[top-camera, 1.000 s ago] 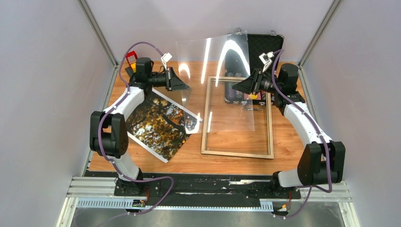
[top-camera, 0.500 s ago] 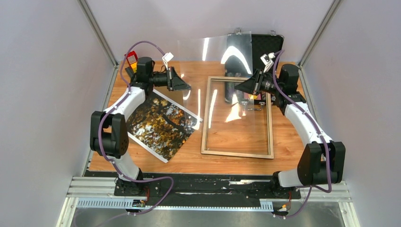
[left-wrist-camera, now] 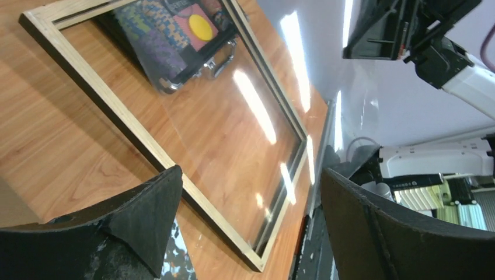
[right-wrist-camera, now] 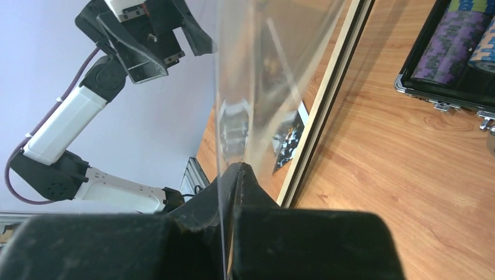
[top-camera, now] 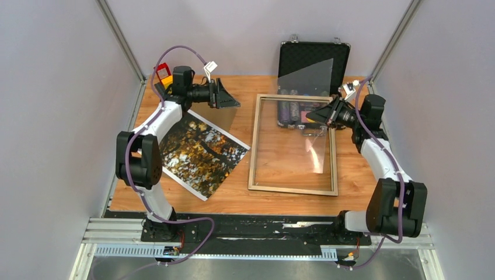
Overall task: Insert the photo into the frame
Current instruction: Place the photo frame item in the photo frame.
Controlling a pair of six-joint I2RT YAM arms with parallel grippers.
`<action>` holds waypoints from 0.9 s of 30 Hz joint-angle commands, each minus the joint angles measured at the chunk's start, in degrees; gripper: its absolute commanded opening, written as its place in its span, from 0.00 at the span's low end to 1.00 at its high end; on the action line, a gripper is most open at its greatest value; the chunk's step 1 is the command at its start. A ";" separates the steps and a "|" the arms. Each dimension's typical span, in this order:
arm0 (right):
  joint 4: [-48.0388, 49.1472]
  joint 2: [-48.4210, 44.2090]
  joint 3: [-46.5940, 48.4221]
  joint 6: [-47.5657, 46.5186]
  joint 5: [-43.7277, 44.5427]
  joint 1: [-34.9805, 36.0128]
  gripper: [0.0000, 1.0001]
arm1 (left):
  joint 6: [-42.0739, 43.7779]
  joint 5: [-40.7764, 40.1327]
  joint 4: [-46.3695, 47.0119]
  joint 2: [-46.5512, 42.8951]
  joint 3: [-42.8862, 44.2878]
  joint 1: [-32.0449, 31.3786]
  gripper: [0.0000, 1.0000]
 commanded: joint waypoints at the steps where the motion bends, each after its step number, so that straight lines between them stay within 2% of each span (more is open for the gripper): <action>1: 4.43 -4.64 -0.24 3.15 -4.13 -2.38 0.00 | 4.48 -2.47 -4.42 0.90 3.49 -0.44 0.96; 4: 3.63 -6.30 -2.64 3.37 -6.66 -5.22 0.00 | 6.71 -3.88 -6.59 1.18 3.67 -0.44 0.99; 14: -0.14 -10.61 -8.98 0.15 -13.92 -12.56 0.00 | 9.81 -9.47 -7.82 3.65 3.18 -2.77 1.00; 27: 1.33 -10.12 -10.59 0.85 -15.33 -13.91 0.00 | 9.45 -17.06 -3.73 8.45 2.42 -7.85 1.00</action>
